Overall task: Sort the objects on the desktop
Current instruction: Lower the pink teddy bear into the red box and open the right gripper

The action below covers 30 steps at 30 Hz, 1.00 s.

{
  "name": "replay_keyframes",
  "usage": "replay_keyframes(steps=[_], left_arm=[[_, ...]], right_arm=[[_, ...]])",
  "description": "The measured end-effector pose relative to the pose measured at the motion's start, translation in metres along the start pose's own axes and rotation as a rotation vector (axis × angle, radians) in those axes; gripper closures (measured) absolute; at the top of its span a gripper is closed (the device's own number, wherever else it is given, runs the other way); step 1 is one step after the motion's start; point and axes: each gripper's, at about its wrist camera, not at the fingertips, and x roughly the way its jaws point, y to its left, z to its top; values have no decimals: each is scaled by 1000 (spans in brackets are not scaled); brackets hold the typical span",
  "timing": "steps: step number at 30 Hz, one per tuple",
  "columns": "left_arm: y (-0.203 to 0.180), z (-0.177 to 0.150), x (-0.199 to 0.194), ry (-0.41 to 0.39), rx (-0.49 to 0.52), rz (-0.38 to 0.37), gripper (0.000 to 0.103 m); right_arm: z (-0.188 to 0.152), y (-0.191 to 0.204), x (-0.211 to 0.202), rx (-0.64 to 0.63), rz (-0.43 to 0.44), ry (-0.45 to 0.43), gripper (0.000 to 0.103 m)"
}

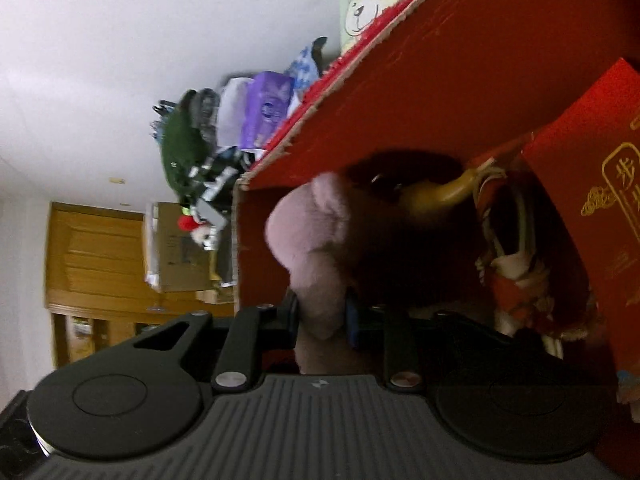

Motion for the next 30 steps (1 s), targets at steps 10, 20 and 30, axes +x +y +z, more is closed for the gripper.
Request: replay_keyframes(steps=[10,20,30], left_arm=[[0,-2,24,67,-8,23,45],[6,-1,35,91,-28,90,45],[1,-1,38,105,-17,159,42]], right_arm=[[2,-6,-1,-65,5,-5,68],[6,-6,-25,-61,9,-87,70],[12,2,-14,-168,-120,-85,83]])
